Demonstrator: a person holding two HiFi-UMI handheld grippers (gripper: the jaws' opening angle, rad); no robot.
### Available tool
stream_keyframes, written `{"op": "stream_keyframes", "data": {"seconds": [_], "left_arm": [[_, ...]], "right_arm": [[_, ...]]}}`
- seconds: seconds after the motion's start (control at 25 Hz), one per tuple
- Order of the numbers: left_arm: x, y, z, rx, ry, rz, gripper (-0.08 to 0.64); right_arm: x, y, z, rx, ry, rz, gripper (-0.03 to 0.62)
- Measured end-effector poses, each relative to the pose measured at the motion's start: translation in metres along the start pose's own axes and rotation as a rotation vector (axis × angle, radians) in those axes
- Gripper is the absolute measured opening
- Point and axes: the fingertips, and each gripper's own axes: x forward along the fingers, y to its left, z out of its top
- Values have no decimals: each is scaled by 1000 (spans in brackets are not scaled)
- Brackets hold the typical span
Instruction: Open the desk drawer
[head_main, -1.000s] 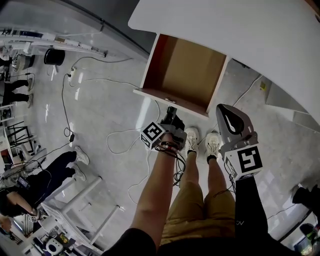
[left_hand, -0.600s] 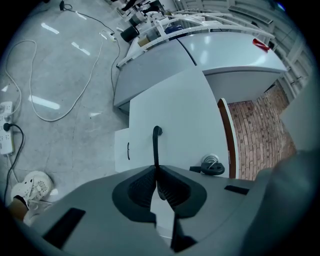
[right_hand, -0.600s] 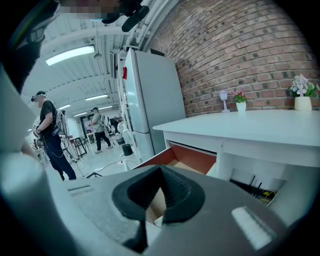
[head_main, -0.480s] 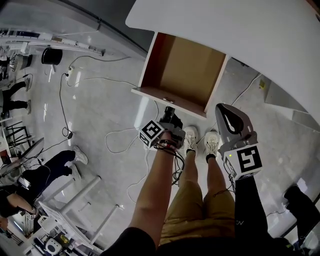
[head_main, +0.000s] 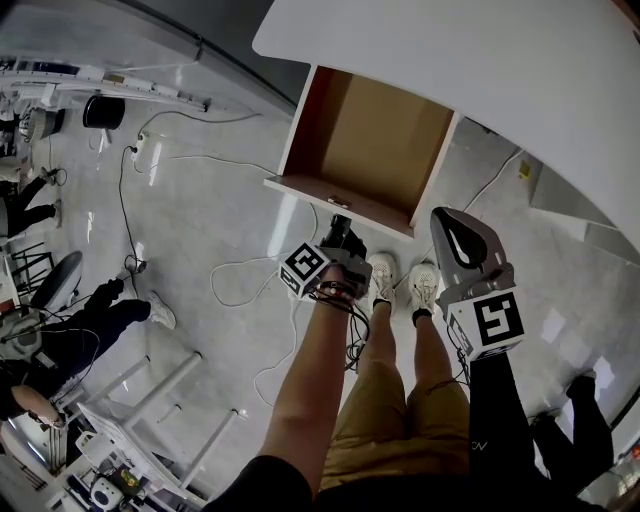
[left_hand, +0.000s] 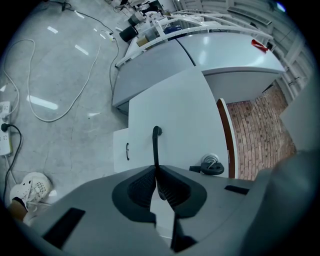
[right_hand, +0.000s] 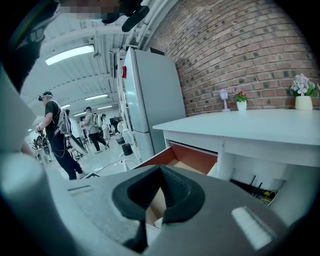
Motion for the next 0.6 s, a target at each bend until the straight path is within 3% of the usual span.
{"op": "stream_keyframes", "data": {"seconds": [0.36, 0.6], "left_arm": [[-2, -2, 1, -8, -9, -14, 28], [-2, -3, 1, -67, -37, -69, 28]], "right_arm": [[-1, 1, 0, 3, 1, -5, 0], [-2, -1, -2, 5, 3, -8, 0]]}}
